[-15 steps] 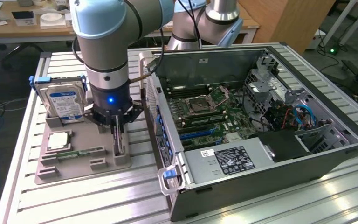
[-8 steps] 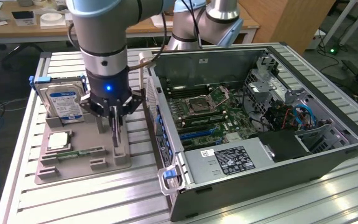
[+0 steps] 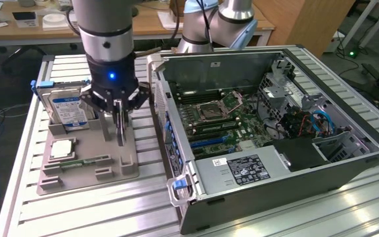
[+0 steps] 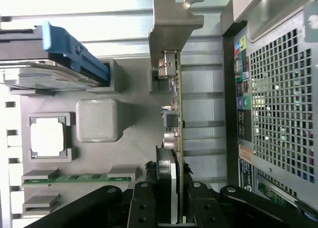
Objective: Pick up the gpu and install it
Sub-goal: 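Pick up the gpu and move the gpu toward the slot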
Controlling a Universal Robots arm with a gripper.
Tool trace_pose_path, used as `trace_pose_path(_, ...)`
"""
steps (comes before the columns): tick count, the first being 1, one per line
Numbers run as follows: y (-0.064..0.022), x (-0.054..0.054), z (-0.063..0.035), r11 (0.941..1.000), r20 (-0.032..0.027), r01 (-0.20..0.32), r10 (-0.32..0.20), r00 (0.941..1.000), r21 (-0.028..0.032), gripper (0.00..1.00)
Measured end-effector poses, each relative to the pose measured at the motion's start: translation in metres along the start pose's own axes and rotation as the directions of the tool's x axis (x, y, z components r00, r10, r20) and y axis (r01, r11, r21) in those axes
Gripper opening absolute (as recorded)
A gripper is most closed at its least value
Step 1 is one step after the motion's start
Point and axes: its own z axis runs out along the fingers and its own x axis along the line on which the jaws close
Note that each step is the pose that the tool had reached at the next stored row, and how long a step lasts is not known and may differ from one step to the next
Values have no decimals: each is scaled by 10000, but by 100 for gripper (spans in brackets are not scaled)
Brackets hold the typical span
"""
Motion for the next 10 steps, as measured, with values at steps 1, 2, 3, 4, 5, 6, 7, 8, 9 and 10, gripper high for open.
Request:
trace_pose_path(1, 3, 0, -45, 10000, 0, 0, 0, 10000, 0, 28)
trace_pose_path(2, 6, 1, -92, 10000, 1, 1, -1, 10000, -1, 28)
trace_pose_path(3, 9, 1, -137, 10000, 0, 0, 0, 10000, 0, 28)
trace_pose_path(4, 12, 2, -184, 10000, -1, 0, 0, 10000, 0, 28)
trace_pose_path(5, 14, 3, -229, 10000, -1, 0, 0, 10000, 0, 28)
trace_pose_path(6, 17, 4, -273, 10000, 0, 0, 0, 10000, 0, 28)
trace_pose_path(7, 20, 4, -318, 10000, 1, 0, 0, 10000, -1, 28)
trace_pose_path(8, 23, 5, -363, 10000, 0, 0, 0, 10000, -1, 28)
trace_pose_path(9, 26, 5, -408, 10000, 0, 0, 0, 10000, 0, 28)
trace_pose_path(10, 33, 7, -529, 10000, 0, 0, 0, 10000, 0, 28)
